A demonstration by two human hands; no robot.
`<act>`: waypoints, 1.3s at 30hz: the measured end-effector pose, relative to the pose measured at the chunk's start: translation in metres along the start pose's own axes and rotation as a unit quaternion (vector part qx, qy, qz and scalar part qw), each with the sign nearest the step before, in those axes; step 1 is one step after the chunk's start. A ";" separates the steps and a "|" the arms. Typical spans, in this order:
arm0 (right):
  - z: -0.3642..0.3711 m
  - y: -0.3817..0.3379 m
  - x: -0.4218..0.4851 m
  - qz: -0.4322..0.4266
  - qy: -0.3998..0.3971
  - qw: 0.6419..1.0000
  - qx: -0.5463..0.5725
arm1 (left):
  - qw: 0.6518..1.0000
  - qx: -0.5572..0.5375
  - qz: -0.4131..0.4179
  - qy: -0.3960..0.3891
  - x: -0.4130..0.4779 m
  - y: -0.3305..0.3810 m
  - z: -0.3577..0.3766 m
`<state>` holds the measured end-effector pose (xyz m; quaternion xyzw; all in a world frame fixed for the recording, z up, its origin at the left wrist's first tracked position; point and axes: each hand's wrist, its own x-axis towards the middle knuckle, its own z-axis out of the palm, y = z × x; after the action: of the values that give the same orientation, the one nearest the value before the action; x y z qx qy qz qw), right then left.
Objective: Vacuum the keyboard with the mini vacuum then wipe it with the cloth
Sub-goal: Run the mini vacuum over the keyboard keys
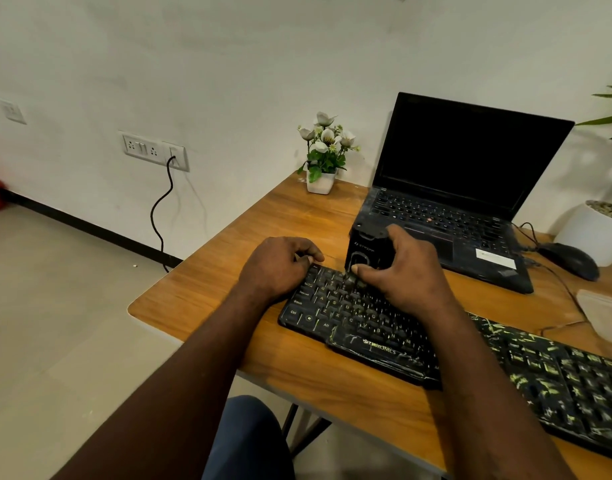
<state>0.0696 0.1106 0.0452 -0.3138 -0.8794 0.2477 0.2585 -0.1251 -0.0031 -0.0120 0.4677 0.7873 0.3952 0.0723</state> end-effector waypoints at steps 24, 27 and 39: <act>0.003 0.000 0.005 0.032 0.006 0.999 0.012 | 1.000 0.005 0.001 0.007 0.000 -0.002 0.001; -0.005 0.002 0.000 0.009 -0.019 0.997 0.075 | 1.000 0.007 0.000 0.006 0.000 0.000 0.000; -0.003 -0.004 -0.007 -0.020 -0.088 0.989 0.115 | 1.000 0.002 -0.001 0.011 -0.001 0.003 -0.001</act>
<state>0.0742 0.1044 0.0475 -0.2415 -0.8705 0.3686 0.2190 -0.1231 -0.0037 -0.0099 0.4628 0.7892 0.3988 0.0626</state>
